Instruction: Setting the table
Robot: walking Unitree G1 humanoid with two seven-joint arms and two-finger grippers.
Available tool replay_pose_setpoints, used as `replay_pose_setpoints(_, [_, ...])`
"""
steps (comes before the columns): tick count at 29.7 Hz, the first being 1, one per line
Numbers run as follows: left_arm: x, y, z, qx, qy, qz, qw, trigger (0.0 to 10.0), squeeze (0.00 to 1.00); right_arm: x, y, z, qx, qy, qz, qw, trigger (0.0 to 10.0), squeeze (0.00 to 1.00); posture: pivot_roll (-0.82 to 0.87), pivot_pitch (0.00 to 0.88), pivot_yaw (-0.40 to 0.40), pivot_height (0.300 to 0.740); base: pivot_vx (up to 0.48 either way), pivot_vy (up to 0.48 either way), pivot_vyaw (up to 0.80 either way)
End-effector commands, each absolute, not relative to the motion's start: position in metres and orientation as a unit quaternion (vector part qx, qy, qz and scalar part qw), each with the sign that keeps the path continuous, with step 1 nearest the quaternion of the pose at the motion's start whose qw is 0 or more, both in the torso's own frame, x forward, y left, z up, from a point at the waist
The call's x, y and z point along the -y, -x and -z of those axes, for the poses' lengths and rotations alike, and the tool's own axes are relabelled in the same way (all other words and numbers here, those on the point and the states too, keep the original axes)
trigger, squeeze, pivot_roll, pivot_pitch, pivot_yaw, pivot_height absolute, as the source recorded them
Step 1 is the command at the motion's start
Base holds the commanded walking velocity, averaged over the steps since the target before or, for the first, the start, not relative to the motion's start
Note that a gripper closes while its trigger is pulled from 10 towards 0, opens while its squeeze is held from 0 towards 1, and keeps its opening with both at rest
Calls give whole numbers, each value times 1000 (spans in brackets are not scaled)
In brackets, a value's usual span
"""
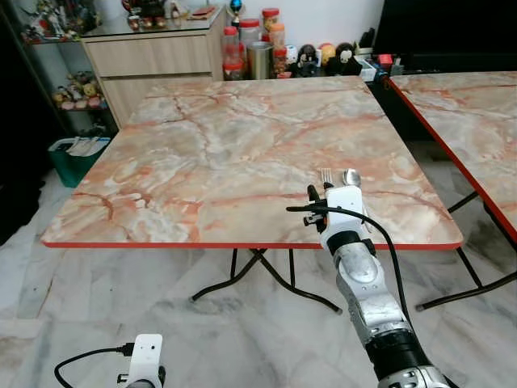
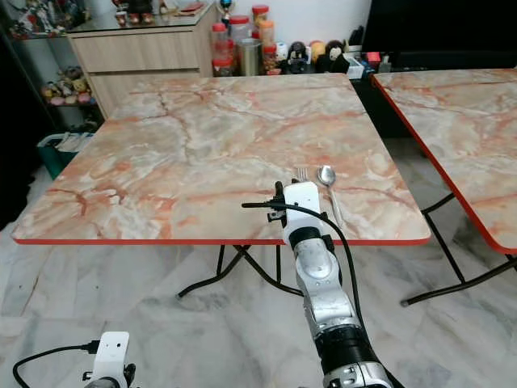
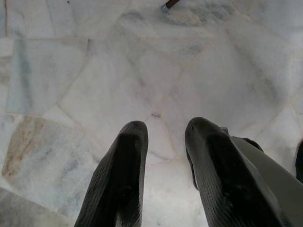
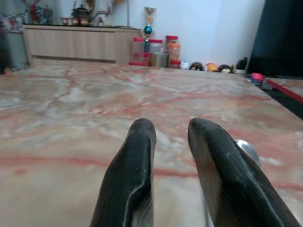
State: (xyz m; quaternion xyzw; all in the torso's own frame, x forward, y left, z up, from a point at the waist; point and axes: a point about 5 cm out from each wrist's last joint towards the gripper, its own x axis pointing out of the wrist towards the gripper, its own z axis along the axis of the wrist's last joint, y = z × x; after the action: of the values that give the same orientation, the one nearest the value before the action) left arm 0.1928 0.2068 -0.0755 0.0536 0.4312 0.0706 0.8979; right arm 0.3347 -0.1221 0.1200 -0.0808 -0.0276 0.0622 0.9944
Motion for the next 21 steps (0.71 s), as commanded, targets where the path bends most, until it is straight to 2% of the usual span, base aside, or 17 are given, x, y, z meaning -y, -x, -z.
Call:
replay_pose_setpoints(1, [-210, -192, 76, -433, -54, -78, 896, 10000, 0, 116, -337, -125, 35, 79, -71, 994, 10000, 0, -65, 0, 53, 693, 319, 0, 0])
replay_pose_setpoints(21, [-210, -190, 76, -435, -56, -77, 895, 10000, 0, 119, -333, -116, 18, 82, -56, 995, 10000, 0, -61, 0, 54, 693, 337, 0, 0])
